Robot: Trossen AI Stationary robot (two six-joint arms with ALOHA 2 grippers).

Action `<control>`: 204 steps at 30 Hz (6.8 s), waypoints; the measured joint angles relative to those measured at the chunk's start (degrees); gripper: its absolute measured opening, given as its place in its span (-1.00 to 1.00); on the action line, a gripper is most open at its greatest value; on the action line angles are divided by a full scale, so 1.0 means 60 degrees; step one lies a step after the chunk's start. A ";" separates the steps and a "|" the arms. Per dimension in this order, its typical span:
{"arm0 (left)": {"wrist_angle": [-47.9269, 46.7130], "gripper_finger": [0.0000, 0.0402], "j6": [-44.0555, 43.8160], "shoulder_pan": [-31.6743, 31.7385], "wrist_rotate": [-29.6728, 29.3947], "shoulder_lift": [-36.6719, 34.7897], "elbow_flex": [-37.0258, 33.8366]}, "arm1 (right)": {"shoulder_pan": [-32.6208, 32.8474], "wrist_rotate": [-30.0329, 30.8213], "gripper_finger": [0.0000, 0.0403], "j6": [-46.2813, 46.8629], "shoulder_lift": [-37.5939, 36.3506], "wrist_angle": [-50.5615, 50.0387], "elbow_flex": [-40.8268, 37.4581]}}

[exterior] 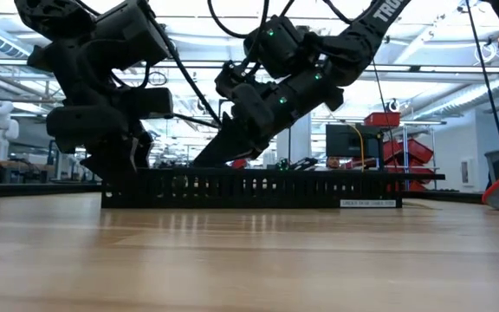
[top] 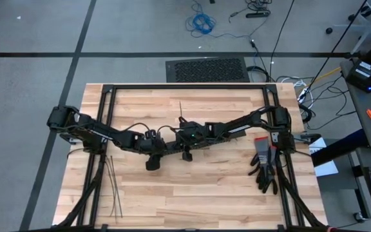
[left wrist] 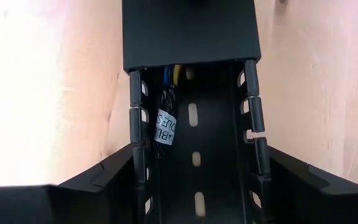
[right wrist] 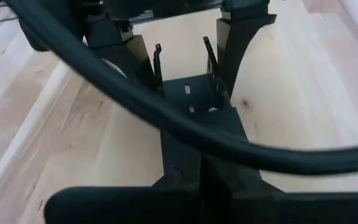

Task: Ziptie cables
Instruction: Close the black cable duct

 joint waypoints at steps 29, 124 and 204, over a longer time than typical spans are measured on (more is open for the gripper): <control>0.0204 0.12 -0.0015 -0.0047 -0.0180 -0.0004 -0.0007 | -0.0346 -0.1187 -1.00 0.0438 0.1286 0.1641 0.0029; 0.2962 0.37 0.0715 -0.0135 -0.0135 -0.0692 -0.1450 | 0.0644 0.0707 -1.00 0.0947 -0.0998 -0.1947 -0.0514; 1.3072 0.20 0.1057 0.0178 0.0006 0.3563 -0.3670 | 0.0178 -0.0157 -1.00 0.0787 -0.0590 -0.0970 -0.0521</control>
